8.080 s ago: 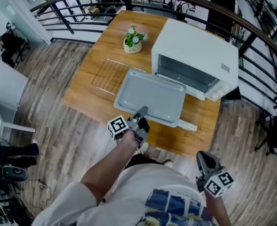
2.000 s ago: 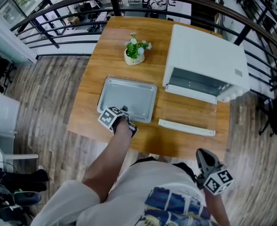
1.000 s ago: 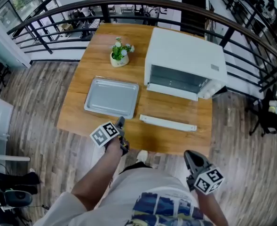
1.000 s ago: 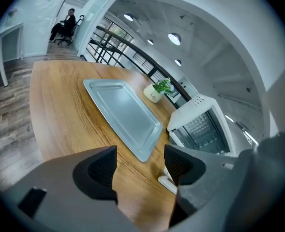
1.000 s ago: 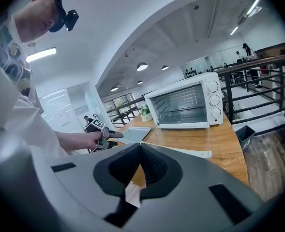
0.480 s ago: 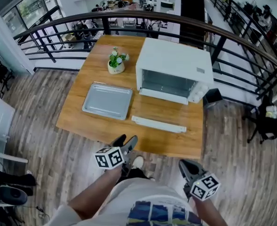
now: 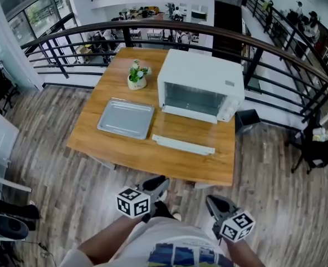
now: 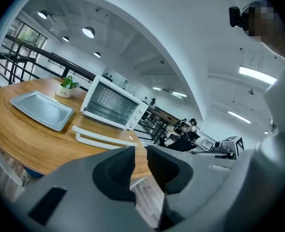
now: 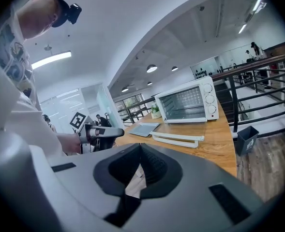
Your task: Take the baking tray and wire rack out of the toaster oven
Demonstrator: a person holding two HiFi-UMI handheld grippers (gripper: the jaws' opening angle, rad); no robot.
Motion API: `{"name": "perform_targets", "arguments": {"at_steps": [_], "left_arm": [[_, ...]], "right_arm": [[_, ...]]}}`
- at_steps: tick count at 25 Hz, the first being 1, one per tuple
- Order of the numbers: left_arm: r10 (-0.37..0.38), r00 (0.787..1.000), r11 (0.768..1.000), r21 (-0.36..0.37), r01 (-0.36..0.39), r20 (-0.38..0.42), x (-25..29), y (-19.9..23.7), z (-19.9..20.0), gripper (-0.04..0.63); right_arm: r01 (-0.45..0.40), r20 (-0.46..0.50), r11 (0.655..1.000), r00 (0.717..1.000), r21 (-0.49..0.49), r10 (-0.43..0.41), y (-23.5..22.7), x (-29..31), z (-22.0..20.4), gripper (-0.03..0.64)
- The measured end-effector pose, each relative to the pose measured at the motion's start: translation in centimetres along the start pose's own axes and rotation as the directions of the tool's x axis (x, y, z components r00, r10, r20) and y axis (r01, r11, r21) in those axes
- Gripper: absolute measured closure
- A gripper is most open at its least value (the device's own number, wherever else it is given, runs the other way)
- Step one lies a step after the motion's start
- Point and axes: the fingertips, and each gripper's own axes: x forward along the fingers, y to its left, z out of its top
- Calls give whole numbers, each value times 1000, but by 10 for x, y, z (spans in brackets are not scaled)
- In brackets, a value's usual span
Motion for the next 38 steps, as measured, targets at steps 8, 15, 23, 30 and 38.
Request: {"name": "perform_targets", "arguments": {"at_steps": [8, 15, 23, 30, 38], "left_arm": [[-61, 997, 998, 19, 62, -36, -2, -35, -18, 589], [-130, 989, 988, 73, 135, -70, 4, -62, -25, 592], [-143, 986, 987, 65, 149, -92, -2, -74, -34, 592], [-126, 987, 990, 54, 132, -102, -1, -73, -40, 592], [-92, 989, 994, 56, 99, -118, -2, -70, -44, 592]], "right_arm": [[12, 24, 1000, 1000, -5, -12, 9, -23, -5, 615], [15, 30, 1000, 999, 5, -15, 13, -34, -12, 615], [-5, 16, 1000, 1000, 9, 5, 19, -37, -18, 615], [-11, 10, 1000, 1000, 9, 11, 21, -40, -21, 615], [-29, 22, 999, 999, 18, 29, 21, -40, -20, 615]]}}
